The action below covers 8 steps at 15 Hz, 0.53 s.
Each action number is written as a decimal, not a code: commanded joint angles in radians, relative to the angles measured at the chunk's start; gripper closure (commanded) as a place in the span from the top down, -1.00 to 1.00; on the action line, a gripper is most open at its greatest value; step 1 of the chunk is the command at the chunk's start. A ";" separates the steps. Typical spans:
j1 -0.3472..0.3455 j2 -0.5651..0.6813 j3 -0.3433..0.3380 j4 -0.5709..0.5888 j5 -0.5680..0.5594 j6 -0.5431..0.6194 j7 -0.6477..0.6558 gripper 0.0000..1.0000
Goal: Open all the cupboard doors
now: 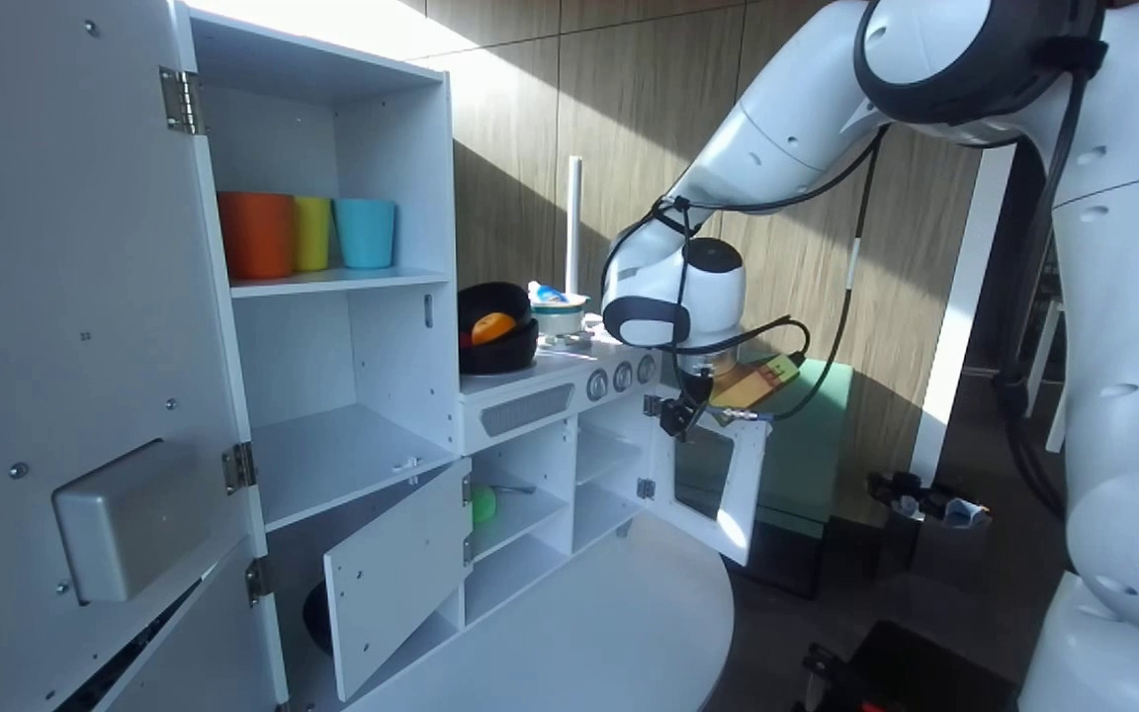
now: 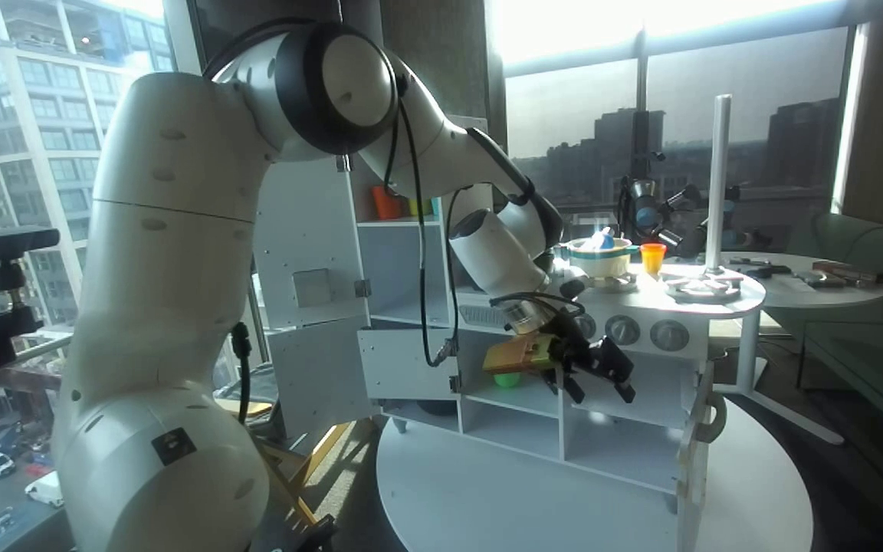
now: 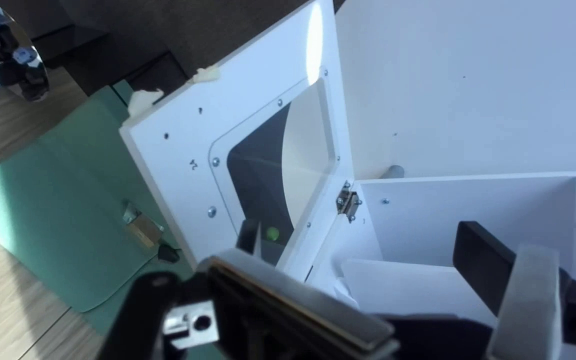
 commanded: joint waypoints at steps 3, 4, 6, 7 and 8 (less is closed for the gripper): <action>-0.017 -0.277 0.059 -0.210 0.102 -0.148 -0.139 1.00; -0.016 -0.327 0.059 -0.240 0.112 -0.184 -0.153 1.00; -0.018 -0.409 0.055 -0.293 0.167 -0.277 -0.195 1.00; -0.012 -0.437 0.046 -0.315 0.199 -0.325 -0.217 1.00; 0.002 -0.492 0.037 -0.377 0.230 -0.382 -0.235 1.00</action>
